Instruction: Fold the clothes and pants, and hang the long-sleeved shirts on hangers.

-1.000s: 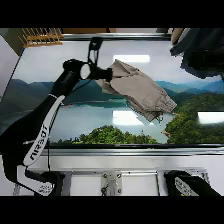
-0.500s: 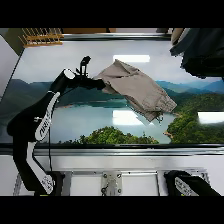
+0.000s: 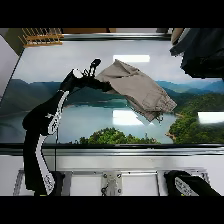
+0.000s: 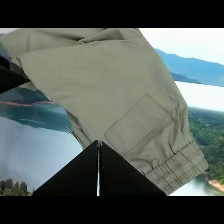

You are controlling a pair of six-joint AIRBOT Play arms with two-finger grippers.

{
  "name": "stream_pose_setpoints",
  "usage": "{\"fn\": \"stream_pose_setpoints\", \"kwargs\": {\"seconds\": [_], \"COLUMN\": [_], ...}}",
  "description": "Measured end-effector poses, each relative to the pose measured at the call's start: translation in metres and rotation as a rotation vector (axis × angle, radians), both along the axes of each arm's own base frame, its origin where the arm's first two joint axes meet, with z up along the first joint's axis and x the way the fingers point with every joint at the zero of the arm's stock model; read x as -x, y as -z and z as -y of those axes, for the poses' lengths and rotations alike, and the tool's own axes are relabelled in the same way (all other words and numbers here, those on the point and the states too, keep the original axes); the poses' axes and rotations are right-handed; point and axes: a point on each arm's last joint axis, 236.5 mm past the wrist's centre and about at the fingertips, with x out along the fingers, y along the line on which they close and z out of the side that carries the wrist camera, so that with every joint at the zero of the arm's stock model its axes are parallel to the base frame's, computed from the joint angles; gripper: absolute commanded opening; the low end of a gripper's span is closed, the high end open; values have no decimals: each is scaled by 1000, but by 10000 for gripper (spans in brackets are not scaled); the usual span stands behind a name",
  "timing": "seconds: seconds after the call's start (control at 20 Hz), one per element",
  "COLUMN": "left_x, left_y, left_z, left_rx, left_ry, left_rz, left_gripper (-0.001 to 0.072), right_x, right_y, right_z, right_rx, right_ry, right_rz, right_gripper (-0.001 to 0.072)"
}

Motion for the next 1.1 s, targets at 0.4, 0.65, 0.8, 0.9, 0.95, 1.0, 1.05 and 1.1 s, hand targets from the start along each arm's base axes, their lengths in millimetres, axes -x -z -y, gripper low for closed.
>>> {"fn": "stream_pose_setpoints", "kwargs": {"seconds": [0.4, 0.65, 0.8, 0.9, 0.95, 1.0, 1.05, 1.1], "left_x": [36, 83, 106, 114, 116, 118, 120, 120], "left_y": [-24, -35, -39, -41, -42, -42, -42, -43], "left_z": [-25, -61, -73, -78, -80, -81, -82, -82], "left_rx": [-44, -216, -273, -293, -297, -302, -304, -307], "left_ry": [61, 64, 67, 68, 68, 68, 67, 67], "left_rz": [-99, -115, -110, -106, -104, -105, -106, -106], "left_gripper": [3, 5, 6, 6, 6, 6, 6, 6], "right_x": [11, 31, 47, 50, 47, 43, 36, 28], "right_y": [52, 163, 229, 260, 271, 279, 286, 291], "right_z": [31, 74, 64, 50, 45, 43, 42, 40], "right_rx": [-3, -161, -296, -409, -457, -489, -511, -527], "right_ry": [74, 359, 453, 496, 520, 537, 554, 571], "right_rz": [-145, -398, -525, -572, -577, -568, -547, -521], "right_gripper": [17, 31, 688, 687, 687, 688, 687, 686]}}
